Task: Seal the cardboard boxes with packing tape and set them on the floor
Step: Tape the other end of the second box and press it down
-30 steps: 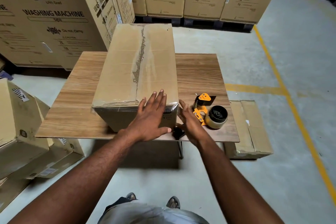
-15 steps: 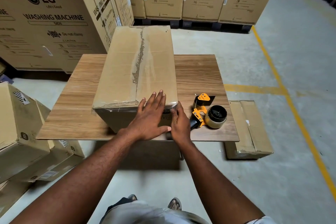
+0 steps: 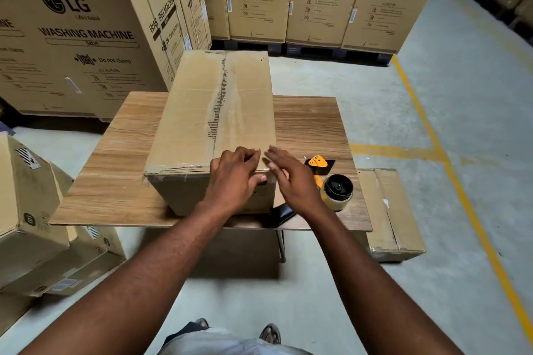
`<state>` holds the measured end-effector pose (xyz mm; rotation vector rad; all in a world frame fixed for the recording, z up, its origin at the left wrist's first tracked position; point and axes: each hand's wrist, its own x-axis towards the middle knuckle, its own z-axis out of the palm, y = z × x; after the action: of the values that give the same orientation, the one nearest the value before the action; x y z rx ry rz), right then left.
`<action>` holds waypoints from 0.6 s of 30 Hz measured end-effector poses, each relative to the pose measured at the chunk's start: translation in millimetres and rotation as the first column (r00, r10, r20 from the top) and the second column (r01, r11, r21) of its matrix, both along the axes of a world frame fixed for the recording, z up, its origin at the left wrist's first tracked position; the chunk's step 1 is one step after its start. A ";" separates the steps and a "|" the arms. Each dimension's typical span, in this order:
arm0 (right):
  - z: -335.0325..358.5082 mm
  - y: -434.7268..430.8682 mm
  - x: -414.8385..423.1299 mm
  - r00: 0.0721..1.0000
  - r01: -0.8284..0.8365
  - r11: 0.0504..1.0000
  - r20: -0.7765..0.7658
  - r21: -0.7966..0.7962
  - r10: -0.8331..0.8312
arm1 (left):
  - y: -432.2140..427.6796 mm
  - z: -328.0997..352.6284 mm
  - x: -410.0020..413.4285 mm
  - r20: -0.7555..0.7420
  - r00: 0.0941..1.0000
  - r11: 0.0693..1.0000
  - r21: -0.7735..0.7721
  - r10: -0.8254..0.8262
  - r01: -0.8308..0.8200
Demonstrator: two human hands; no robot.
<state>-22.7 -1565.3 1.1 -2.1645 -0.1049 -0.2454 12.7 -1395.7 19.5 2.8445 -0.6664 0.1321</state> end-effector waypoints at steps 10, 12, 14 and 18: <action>-15.2 -3.9 -0.9 0.992 -0.052 0.870 0.072 -0.491 0.100 | 6.4 -7.0 -5.2 0.046 0.999 1.000 0.017 -0.019 0.018; -8.9 -3.8 -1.3 0.990 -0.052 0.859 0.087 -0.509 0.111 | 12.5 -3.4 -0.8 -0.008 0.998 0.998 -0.028 -0.064 0.064; -2.4 0.2 1.6 0.979 -0.032 0.853 0.156 -0.521 0.132 | 22.9 -0.5 6.6 -0.025 0.996 0.994 -0.068 -0.084 0.082; -3.1 11.2 6.4 0.975 -0.041 0.879 0.173 -0.475 0.139 | 56.9 -8.8 19.9 -0.009 0.999 0.998 -0.036 -0.047 0.046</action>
<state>-16.3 -1554.1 -1.9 -2.6036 -0.4211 -0.4221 32.7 -1338.8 10.8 2.7916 -0.7202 0.1207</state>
